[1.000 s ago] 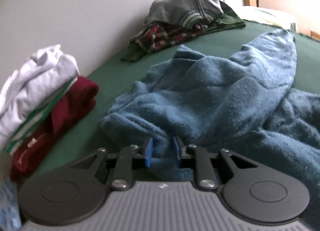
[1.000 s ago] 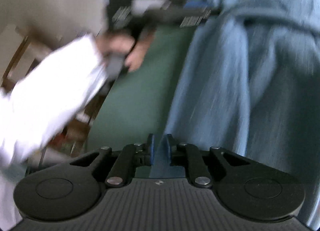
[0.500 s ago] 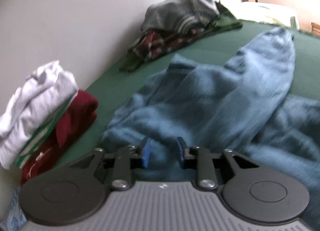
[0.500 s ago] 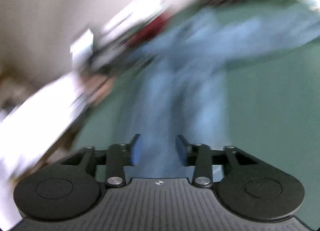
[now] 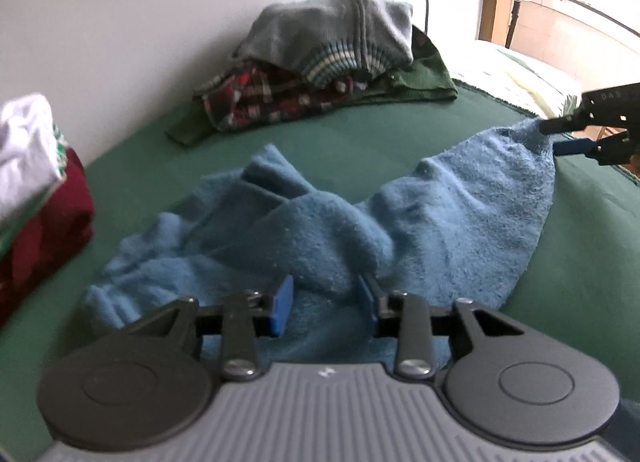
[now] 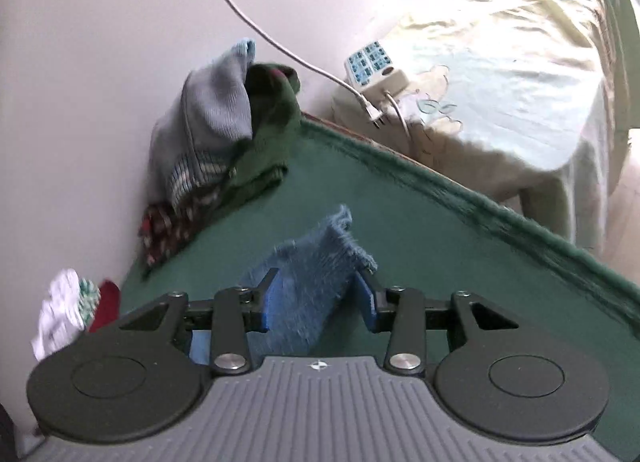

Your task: Fold clothes

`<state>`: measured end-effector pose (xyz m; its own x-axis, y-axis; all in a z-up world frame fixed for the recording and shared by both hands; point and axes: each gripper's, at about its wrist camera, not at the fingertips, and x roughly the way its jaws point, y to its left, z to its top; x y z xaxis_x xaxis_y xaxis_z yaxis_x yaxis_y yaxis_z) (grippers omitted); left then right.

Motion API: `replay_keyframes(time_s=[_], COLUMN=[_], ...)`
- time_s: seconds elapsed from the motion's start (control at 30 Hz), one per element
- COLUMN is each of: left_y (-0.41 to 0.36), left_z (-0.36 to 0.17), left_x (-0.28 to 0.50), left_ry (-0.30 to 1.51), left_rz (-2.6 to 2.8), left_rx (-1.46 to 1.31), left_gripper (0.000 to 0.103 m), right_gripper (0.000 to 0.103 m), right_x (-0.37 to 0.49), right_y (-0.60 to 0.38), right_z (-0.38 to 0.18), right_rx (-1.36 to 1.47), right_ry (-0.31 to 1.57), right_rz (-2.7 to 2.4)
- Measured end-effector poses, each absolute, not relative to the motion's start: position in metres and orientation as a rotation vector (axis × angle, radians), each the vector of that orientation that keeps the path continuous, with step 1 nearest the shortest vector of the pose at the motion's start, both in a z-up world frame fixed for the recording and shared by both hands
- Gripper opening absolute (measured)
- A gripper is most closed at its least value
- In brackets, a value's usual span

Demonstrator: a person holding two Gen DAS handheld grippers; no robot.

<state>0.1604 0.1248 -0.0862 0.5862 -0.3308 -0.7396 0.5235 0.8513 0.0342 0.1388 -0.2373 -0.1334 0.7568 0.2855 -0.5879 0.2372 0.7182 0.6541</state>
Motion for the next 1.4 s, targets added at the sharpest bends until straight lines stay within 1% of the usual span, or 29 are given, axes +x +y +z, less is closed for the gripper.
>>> replay_keyframes(time_s=[0.1, 0.13, 0.17, 0.2, 0.23, 0.3, 0.43, 0.63, 0.67, 0.73, 0.83, 0.87, 0.9, 0.93, 0.97, 1.0, 1.2, 1.4], left_y=[0.126, 0.126, 0.125, 0.123, 0.122, 0.121, 0.104, 0.064, 0.059, 0.051, 0.050, 0.051, 0.054, 0.060, 0.066, 0.072, 0.104, 0.112], left_z=[-0.089, -0.090, -0.090, -0.089, -0.087, -0.078, -0.070, -0.097, -0.099, -0.103, -0.103, -0.101, -0.096, -0.091, -0.086, -0.083, -0.087, -0.095], left_x=[0.165, 0.165, 0.165, 0.164, 0.165, 0.167, 0.175, 0.197, 0.197, 0.195, 0.196, 0.196, 0.195, 0.191, 0.186, 0.184, 0.181, 0.182], left_ry=[0.817, 0.816, 0.812, 0.811, 0.813, 0.791, 0.772, 0.817, 0.805, 0.767, 0.769, 0.779, 0.777, 0.757, 0.734, 0.725, 0.725, 0.721], left_rz=[-0.504, -0.504, -0.504, -0.505, -0.509, -0.538, -0.610, -0.676, -0.679, -0.678, -0.684, -0.691, -0.695, -0.691, -0.684, -0.668, -0.591, -0.556], left_rx=[0.217, 0.215, 0.223, 0.233, 0.243, 0.242, 0.246, 0.255, 0.260, 0.277, 0.272, 0.275, 0.276, 0.289, 0.307, 0.330, 0.322, 0.221], left_gripper=[0.042, 0.043, 0.043, 0.043, 0.040, 0.036, 0.036, 0.036, 0.036, 0.043, 0.043, 0.042, 0.036, 0.015, 0.002, 0.000, 0.000, 0.000], right_gripper=[0.042, 0.039, 0.025, 0.014, 0.010, 0.010, 0.010, 0.010, 0.010, 0.010, 0.010, 0.010, 0.010, 0.010, 0.010, 0.010, 0.010, 0.010], right_x=[0.151, 0.156, 0.162, 0.166, 0.167, 0.165, 0.163, 0.146, 0.144, 0.141, 0.140, 0.140, 0.138, 0.136, 0.136, 0.135, 0.133, 0.135], right_y=[-0.238, -0.237, -0.236, -0.237, -0.239, -0.242, -0.249, -0.263, -0.264, -0.261, -0.254, -0.251, -0.251, -0.251, -0.250, -0.248, -0.224, -0.171], right_z=[-0.139, -0.140, -0.140, -0.140, -0.140, -0.140, -0.140, -0.105, -0.100, -0.092, -0.093, -0.093, -0.095, -0.097, -0.097, -0.095, -0.086, -0.047], right_rx=[0.810, 0.805, 0.793, 0.775, 0.769, 0.779, 0.812, 0.937, 0.938, 0.898, 0.830, 0.808, 0.822, 0.847, 0.851, 0.845, 0.850, 0.870], right_ry=[0.686, 0.674, 0.672, 0.685, 0.690, 0.696, 0.694, 0.517, 0.499, 0.498, 0.554, 0.574, 0.586, 0.591, 0.591, 0.590, 0.579, 0.532], right_rz=[0.021, 0.015, 0.012, 0.009, 0.013, 0.031, 0.057, 0.147, 0.153, 0.144, 0.079, 0.055, 0.033, 0.013, 0.006, 0.008, 0.071, 0.329])
